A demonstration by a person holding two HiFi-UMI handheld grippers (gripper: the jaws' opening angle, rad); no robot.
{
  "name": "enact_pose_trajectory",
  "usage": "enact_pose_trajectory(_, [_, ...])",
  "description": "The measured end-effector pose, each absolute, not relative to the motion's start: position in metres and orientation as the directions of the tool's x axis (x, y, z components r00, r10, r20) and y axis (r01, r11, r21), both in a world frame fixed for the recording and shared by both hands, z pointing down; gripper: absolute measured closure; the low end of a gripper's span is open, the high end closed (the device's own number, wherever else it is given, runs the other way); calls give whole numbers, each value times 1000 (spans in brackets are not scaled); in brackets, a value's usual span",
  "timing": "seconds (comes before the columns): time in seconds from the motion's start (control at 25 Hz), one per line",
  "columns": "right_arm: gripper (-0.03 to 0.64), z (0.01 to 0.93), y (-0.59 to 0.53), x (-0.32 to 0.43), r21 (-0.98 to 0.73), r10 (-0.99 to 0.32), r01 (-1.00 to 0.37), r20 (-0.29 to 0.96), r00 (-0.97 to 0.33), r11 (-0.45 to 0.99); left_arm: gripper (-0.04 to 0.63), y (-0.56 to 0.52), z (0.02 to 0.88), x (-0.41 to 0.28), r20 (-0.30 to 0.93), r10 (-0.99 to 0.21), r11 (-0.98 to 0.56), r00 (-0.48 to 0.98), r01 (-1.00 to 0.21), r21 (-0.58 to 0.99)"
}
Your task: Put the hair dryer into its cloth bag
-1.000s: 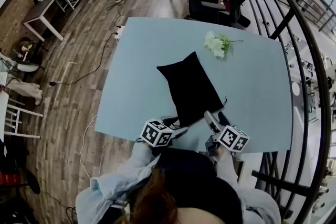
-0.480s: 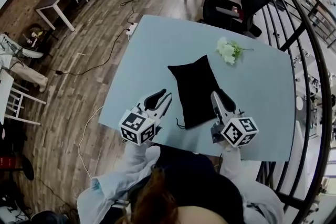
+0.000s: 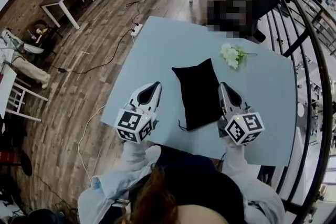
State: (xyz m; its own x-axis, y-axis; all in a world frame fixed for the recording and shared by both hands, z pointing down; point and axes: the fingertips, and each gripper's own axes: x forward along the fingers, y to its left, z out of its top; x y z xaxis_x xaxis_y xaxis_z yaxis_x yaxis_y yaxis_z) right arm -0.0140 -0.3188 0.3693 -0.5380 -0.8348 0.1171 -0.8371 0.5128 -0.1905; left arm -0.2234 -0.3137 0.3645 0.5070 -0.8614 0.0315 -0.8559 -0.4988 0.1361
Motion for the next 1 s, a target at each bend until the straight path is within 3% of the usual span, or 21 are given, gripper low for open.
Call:
enact_pose_trajectory(0.2, [611,376,-316,-10,-128,-840,-855,163,-517,502,580,-312,373,-221,48,-848,-515,528,-841,166])
enact_pose_trajectory(1.0, [611,398,-301,3,-209,-846,-866,204,-493,454,580,-304,394,-194,109,-806,-570,582,-812,127])
